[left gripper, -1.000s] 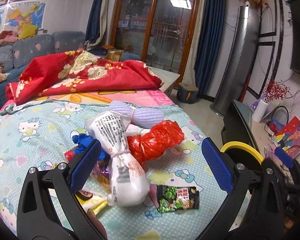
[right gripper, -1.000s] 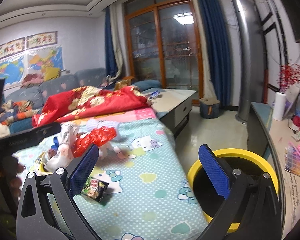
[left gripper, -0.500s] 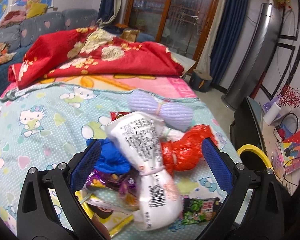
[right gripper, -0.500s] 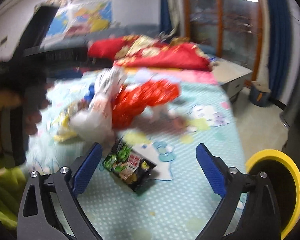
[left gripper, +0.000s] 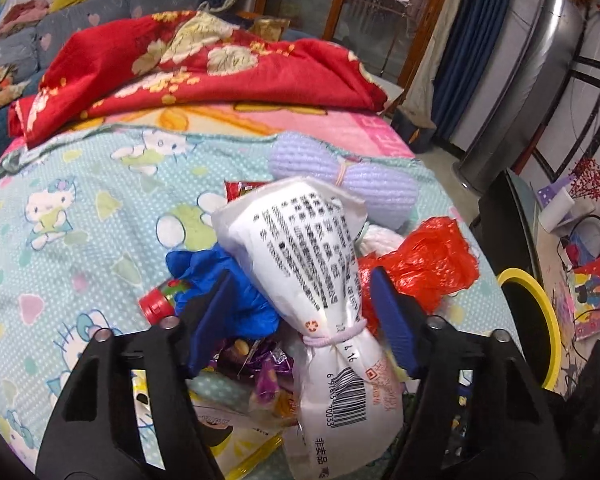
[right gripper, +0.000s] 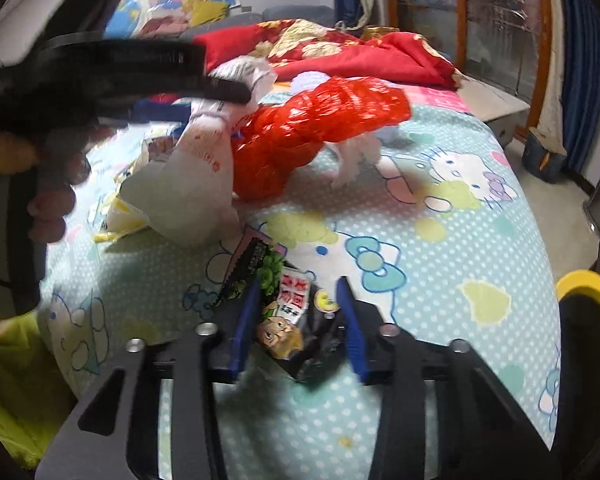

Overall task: Collect trash
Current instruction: 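Grasp the green snack packet with the right tool while the left tool grasps the white plastic bag, then carry both items over the yellow bin and open both tools to drop them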

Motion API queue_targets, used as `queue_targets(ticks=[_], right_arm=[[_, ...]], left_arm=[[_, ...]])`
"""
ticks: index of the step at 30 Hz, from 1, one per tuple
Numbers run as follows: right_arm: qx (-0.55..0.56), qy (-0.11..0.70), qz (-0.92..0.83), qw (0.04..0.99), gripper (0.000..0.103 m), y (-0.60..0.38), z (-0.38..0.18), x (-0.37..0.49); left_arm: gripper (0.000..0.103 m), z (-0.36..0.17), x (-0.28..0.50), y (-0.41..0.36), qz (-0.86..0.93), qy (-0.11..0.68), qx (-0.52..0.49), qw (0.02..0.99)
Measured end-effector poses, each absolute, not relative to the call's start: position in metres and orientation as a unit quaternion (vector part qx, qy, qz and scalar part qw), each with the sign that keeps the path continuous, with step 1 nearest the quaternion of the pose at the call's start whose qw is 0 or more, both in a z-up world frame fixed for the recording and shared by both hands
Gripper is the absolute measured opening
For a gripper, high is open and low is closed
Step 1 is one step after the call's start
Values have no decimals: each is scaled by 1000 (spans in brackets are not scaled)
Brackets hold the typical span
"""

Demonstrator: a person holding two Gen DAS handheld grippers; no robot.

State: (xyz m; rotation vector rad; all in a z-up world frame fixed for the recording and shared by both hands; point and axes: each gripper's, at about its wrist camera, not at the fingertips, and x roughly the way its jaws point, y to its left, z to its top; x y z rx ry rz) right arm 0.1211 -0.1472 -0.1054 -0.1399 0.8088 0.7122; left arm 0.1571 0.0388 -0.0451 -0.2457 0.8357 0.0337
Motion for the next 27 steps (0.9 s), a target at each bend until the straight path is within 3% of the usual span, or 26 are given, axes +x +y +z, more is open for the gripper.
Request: queue_targets(ticks=[6, 15, 27], right_arm=[[-33, 388, 339, 856, 20, -160, -102, 115], [-17, 358, 338, 871, 17, -170, -79, 101], [18, 325, 287, 901, 15, -205, -53, 105]], left_arm=[[34, -47, 157, 42, 13, 405, -129, 905], [33, -13, 144, 50, -21, 357, -179, 916], [33, 25, 128, 21, -56, 311, -163, 935]])
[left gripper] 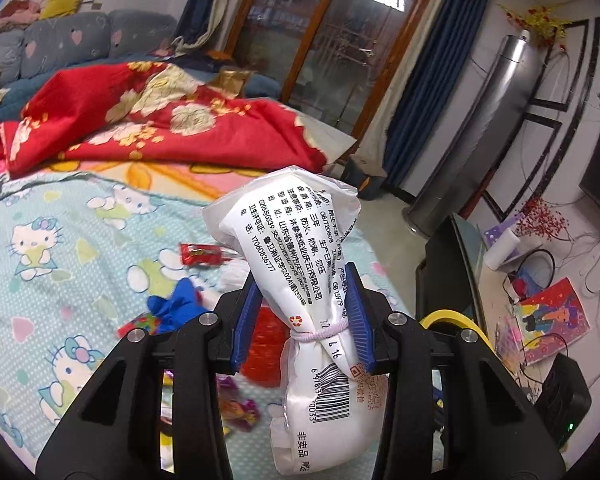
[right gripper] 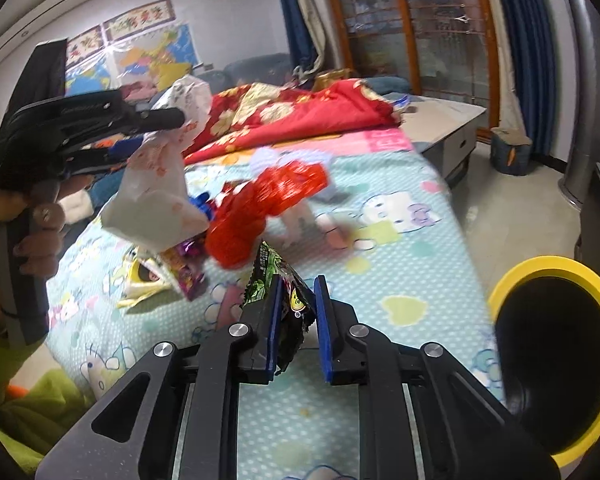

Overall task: Collect trash
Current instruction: 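Carry both items over the yellow bin and open both tools to drop them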

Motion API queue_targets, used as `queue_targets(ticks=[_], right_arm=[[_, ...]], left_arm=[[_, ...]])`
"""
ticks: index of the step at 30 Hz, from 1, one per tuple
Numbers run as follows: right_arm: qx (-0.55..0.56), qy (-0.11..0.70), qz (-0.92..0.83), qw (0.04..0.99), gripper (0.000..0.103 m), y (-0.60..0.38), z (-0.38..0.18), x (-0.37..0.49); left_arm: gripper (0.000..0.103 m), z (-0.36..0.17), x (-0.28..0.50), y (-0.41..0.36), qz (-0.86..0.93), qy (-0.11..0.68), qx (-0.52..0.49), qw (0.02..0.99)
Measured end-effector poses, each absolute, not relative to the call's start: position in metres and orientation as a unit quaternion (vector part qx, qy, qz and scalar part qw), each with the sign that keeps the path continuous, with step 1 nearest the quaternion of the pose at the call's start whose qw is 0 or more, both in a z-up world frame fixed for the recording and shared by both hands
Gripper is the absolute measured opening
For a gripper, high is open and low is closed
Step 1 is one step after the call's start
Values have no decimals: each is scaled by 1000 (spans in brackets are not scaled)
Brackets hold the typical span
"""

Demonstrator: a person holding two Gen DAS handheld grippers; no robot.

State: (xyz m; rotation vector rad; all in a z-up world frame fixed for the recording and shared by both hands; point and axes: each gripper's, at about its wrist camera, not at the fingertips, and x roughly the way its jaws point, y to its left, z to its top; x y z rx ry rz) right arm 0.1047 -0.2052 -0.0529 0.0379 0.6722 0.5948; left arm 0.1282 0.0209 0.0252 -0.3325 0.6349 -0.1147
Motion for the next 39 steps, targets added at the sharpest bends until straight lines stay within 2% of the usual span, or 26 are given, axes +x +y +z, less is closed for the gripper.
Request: queue_targets(ticks=[16, 39], right_arm=[[68, 299, 190, 932, 14, -278, -36, 116], [132, 284, 78, 946, 14, -367, -42, 129]], left_arm=[[33, 22, 129, -47, -118, 311, -114, 936], [33, -1, 134, -140, -195, 334, -56, 921]])
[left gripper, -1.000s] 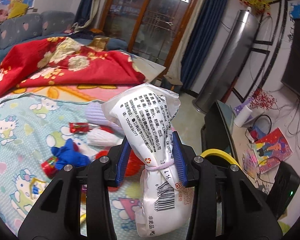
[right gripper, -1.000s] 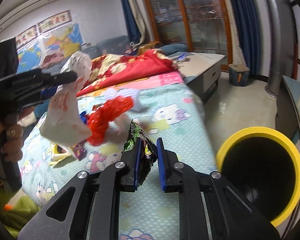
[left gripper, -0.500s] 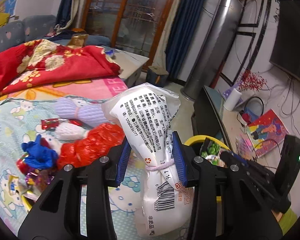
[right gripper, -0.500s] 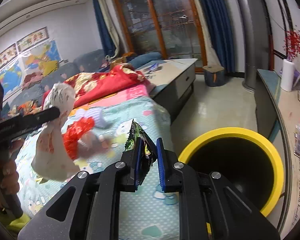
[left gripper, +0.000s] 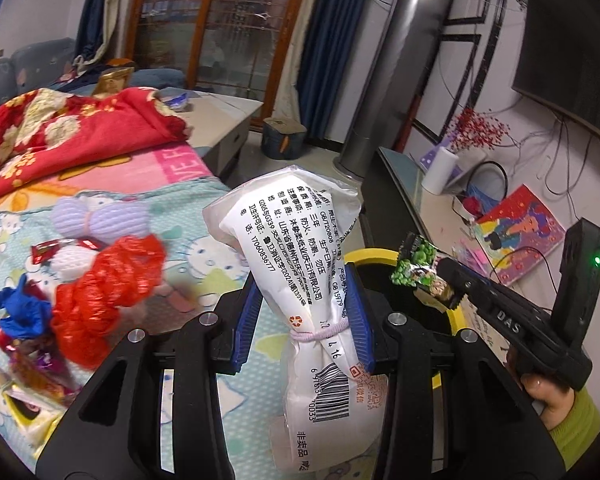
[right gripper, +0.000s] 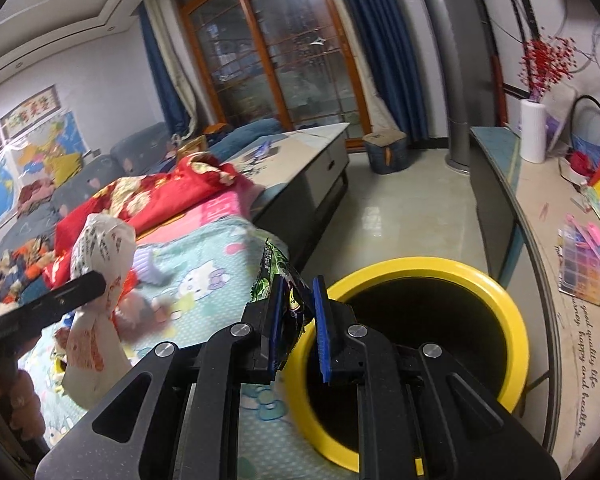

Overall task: Collect trash
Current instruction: 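Carry both items over the yellow bin and open both tools to drop them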

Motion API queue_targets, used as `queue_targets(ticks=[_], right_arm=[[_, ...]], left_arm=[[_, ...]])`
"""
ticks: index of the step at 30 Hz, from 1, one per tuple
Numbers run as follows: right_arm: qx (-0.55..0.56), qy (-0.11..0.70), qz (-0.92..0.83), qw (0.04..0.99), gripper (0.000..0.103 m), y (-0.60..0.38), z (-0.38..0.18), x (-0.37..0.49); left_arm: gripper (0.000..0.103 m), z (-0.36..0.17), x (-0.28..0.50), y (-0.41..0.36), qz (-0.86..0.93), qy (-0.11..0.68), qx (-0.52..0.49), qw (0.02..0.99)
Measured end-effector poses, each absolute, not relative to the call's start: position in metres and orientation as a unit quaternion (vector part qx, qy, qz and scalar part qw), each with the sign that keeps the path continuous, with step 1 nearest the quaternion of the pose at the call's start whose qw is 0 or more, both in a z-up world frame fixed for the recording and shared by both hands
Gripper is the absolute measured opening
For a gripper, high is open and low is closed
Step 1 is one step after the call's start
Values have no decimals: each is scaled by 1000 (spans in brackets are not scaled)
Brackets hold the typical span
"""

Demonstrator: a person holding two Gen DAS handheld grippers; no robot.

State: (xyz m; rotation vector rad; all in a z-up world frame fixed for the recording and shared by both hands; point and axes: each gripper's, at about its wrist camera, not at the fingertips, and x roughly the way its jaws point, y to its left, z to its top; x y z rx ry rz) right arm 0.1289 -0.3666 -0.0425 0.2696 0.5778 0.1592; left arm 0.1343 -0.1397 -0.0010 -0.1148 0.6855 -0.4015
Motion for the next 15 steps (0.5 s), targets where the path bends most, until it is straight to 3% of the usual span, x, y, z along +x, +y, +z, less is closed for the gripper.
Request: queue_targets(ticks=[15], right_arm=[[175, 307, -17, 935, 14, -437, -69, 132]], left_arm=[[33, -25, 141, -212, -261, 348, -28, 900]])
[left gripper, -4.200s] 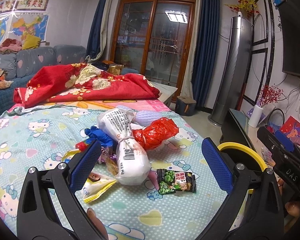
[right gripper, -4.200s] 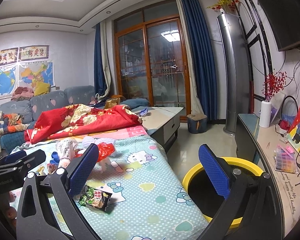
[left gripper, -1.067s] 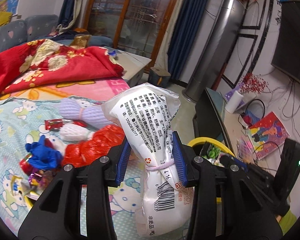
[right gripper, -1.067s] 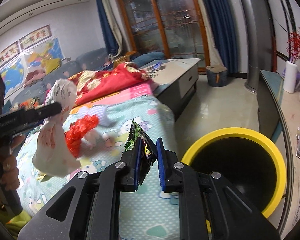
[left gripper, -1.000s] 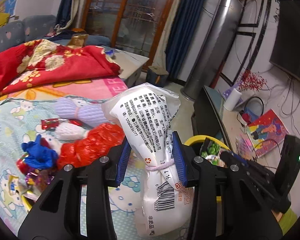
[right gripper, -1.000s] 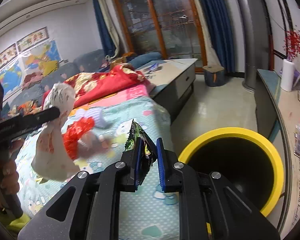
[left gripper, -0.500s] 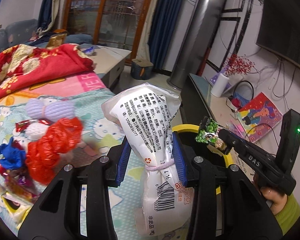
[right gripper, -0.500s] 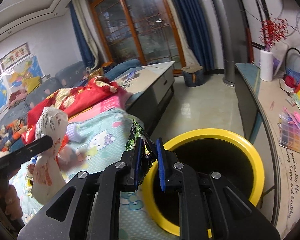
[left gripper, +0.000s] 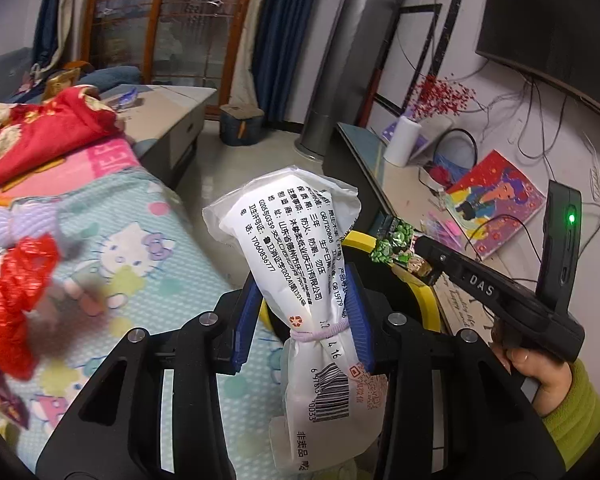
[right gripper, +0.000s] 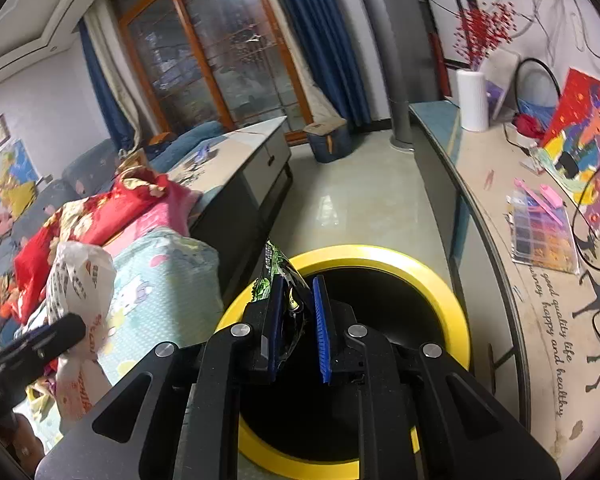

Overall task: Collect trash
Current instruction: 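Carry both items over the yellow bin and open both tools to drop them, then move both open tools back over the remaining trash on the bed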

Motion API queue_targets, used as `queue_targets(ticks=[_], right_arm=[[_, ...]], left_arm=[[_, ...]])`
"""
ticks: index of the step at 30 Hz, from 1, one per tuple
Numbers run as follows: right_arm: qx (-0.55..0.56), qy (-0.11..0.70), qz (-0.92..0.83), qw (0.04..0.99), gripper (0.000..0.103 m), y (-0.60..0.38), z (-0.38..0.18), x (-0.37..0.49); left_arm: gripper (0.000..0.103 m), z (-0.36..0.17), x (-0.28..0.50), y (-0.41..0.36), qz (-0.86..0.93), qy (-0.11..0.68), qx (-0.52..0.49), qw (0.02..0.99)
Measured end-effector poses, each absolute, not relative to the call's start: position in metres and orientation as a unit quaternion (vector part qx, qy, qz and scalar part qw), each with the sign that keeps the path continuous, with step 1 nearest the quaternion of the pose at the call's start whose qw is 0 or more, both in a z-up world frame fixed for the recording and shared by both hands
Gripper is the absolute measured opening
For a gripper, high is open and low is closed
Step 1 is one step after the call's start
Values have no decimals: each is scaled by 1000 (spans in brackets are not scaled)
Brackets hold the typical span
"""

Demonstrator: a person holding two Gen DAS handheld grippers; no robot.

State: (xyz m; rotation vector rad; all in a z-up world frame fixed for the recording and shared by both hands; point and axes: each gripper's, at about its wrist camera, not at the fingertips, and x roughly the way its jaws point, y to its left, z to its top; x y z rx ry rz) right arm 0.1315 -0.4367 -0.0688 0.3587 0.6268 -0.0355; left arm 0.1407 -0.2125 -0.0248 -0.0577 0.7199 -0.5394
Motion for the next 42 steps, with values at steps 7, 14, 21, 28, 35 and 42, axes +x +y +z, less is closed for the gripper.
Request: queue_targets(ticks=[7, 14, 21, 28, 35, 42], right_arm=[[196, 317, -34, 927, 14, -459, -84, 125], [221, 338, -23, 915, 18, -473, -97, 129], [227, 341, -41, 911, 42, -477, -105, 127], [216, 327, -42, 919, 48, -467, -98, 123], [203, 311, -27, 928, 54, -448, -83, 121], [189, 299, -4, 935, 60, -424, -68, 119]], left_arm=[[33, -46, 151, -235, -274, 358, -34, 892], [48, -59, 162, -257, -290, 365, -39, 884], [75, -65, 164, -244, -272, 369, -52, 887], [86, -50, 149, -220, -249, 338, -41, 907], [92, -35, 134, -194, -220, 307, -41, 925], [92, -22, 122, -163, -185, 283, -50, 940]])
